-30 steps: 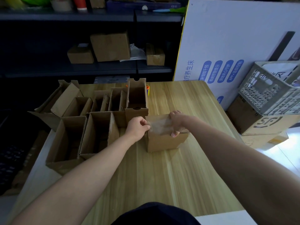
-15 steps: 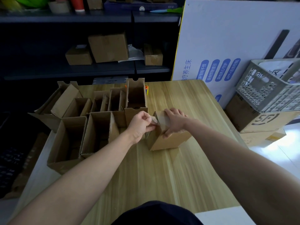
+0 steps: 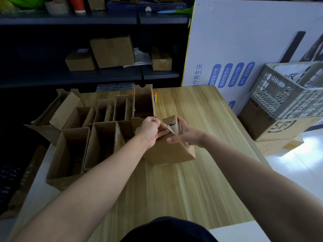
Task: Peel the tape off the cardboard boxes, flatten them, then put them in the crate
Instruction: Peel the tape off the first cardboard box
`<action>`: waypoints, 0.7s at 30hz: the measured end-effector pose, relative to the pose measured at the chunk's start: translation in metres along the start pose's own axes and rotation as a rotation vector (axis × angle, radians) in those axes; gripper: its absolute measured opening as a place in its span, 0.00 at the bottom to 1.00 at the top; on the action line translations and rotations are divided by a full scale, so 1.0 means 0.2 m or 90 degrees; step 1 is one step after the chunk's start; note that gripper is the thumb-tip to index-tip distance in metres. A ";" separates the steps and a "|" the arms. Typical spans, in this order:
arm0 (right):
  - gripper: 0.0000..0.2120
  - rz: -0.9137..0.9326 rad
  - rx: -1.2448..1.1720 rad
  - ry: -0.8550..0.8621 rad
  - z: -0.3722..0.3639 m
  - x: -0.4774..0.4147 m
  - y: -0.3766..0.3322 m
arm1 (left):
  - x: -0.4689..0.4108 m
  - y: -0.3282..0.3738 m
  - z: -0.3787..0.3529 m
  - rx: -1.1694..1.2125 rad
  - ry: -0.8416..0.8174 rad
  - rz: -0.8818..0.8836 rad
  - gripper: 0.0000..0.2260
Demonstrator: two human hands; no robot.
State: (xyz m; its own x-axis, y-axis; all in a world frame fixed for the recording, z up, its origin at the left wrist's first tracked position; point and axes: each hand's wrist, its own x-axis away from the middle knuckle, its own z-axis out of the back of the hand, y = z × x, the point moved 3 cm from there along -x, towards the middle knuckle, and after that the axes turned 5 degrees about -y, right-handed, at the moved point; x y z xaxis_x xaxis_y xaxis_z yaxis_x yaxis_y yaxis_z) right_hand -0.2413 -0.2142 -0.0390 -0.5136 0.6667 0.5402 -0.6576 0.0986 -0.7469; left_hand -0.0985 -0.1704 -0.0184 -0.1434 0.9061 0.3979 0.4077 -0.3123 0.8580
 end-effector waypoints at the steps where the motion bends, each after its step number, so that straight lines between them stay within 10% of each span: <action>1: 0.57 -0.012 -0.035 -0.014 0.00 0.01 0.01 | 0.00 0.00 -0.01 -0.010 0.001 0.002 0.07; 11: 0.41 -0.063 -0.161 -0.027 0.07 0.03 0.08 | -0.04 -0.09 -0.12 -0.106 0.065 0.019 0.06; 17: 0.31 -0.148 0.035 -0.010 0.00 0.07 0.32 | -0.11 -0.11 0.04 -0.189 0.152 0.019 0.04; 21: 0.33 -0.021 -0.011 0.110 -0.01 0.04 0.21 | -0.12 -0.12 0.05 -0.212 0.109 0.046 0.04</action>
State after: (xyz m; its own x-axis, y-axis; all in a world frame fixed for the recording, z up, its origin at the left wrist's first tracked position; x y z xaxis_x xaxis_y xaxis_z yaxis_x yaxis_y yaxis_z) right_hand -0.2720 -0.2036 -0.0667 -0.3884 0.7796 0.4912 -0.6624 0.1343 -0.7370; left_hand -0.0962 -0.1819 -0.0528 -0.2846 0.8264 0.4859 0.1116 -0.4748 0.8730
